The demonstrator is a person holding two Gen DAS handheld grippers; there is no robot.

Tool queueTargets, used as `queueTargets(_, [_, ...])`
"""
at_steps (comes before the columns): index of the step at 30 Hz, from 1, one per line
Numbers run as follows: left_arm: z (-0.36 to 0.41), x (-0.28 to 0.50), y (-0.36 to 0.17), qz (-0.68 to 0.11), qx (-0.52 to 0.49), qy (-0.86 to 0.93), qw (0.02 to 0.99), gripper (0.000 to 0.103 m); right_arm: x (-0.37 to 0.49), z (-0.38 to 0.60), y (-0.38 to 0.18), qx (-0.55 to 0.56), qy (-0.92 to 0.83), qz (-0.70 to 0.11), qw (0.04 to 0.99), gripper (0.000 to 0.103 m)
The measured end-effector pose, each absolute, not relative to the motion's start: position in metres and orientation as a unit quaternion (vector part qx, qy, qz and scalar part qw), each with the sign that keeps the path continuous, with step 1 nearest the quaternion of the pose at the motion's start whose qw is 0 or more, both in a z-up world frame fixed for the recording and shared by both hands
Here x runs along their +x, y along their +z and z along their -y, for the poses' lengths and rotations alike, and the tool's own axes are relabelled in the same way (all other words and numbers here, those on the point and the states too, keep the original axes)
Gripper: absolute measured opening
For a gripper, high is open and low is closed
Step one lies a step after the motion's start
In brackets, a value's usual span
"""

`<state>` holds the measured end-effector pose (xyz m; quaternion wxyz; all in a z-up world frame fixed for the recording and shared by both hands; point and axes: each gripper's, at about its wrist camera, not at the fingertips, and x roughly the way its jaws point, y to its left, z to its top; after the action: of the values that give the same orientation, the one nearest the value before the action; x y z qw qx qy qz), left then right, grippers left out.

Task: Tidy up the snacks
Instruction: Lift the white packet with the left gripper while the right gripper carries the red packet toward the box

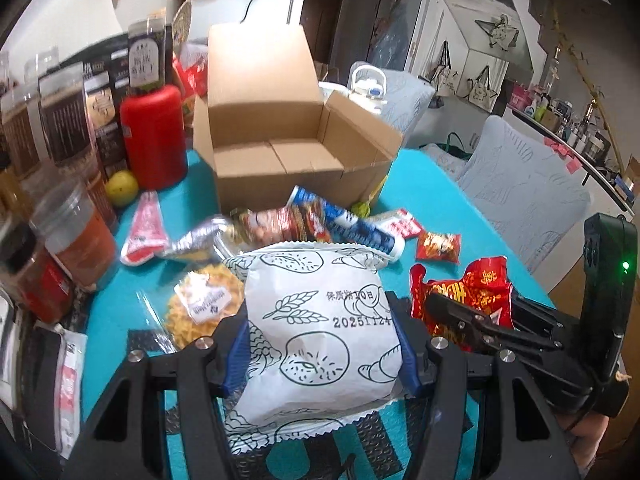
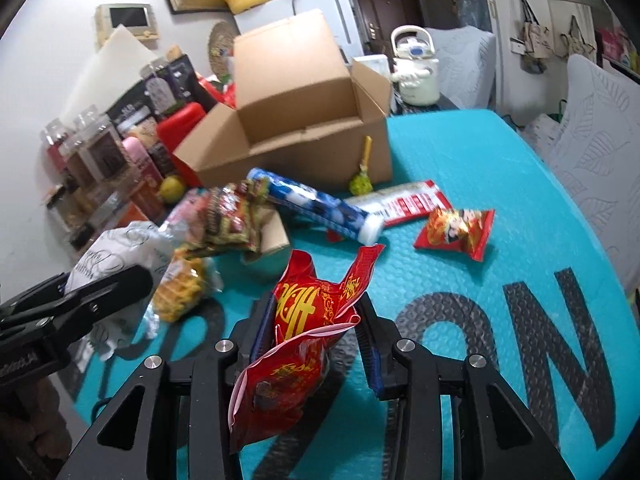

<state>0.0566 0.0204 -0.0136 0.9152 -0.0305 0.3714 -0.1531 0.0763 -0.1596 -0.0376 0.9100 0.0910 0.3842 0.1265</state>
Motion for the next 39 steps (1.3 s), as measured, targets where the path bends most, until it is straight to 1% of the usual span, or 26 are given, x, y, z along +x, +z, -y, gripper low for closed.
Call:
queueTargets(9, [-0.022, 0.068, 0.018, -0.349, -0.024, -0.151, 0.925, 0.059, 0.079, 0.153, 0.006, 0.075, 0.150, -0.347, 0.923, 0.039])
queueTargets(18, [-0.024, 0.100, 0.050, -0.323, -0.021, -0.150, 0.934, 0.059, 0.104, 0.152, 0.048, 0.060, 0.167, -0.316, 0.932, 0.039])
queueTargets(30, [-0.017, 0.153, 0.091, -0.282, -0.011, -0.161, 0.946, 0.059, 0.162, 0.144, 0.093, 0.037, 0.188, -0.282, 0.940, 0.039])
queueTargets(39, [-0.009, 0.212, 0.104, -0.266, -0.009, -0.164, 0.950, 0.059, 0.215, 0.141, 0.106, 0.034, 0.197, -0.265, 0.943, 0.039])
